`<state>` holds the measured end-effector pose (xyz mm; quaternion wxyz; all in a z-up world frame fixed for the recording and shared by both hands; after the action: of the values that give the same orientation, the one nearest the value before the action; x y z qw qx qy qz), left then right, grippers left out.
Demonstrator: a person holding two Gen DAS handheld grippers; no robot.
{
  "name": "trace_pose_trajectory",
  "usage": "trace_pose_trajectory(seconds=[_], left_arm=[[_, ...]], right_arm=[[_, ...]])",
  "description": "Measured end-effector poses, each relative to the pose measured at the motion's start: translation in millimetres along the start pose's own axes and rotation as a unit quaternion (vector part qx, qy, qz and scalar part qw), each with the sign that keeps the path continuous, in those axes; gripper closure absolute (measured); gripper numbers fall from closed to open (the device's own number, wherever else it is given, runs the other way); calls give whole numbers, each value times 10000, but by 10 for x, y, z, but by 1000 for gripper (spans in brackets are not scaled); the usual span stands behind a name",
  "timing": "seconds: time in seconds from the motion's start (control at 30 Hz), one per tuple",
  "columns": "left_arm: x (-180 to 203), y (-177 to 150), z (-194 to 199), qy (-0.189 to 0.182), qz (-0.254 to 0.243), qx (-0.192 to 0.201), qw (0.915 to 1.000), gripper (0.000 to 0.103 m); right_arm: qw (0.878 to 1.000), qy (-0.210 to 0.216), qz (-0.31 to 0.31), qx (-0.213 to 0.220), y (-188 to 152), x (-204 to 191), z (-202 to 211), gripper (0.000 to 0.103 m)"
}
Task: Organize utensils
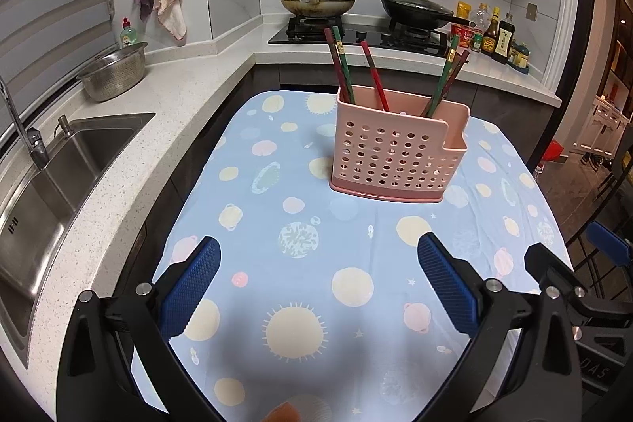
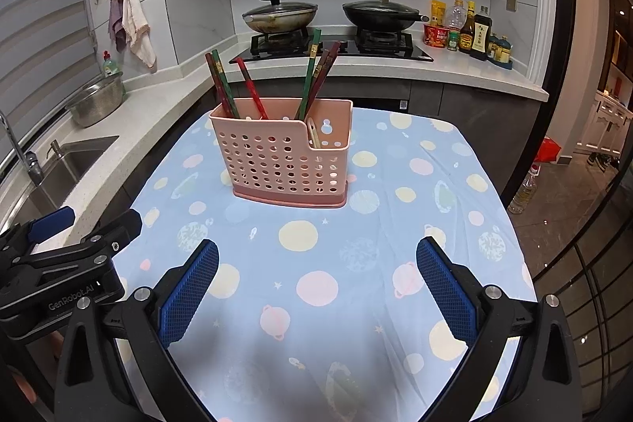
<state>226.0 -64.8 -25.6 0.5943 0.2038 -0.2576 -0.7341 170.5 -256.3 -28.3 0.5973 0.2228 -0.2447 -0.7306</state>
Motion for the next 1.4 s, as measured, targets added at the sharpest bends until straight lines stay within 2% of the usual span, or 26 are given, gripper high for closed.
trace_pose_trajectory(seconds=[0.63,1.4], left_arm=[[11,-6,22,68,21,-4,10000,7],[-53,7,47,459,49,106,9989,7]], right_arm=[[10000,-31,25,-34,-22,-26,-24,6],[9999,-102,50,-16,-30,-17,-34,6]])
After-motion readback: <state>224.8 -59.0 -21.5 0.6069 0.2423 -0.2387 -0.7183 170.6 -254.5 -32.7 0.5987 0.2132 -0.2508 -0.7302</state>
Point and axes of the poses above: each gripper's, at about its wrist camera, not at the fingertips, and z roughly against the way its jaws point, x to its right, y to its top, the point moved 8 cm from there along -z, roughly the way its jaws point, and after that the axes turned 9 degrees about -x, right-handed, at the moved point
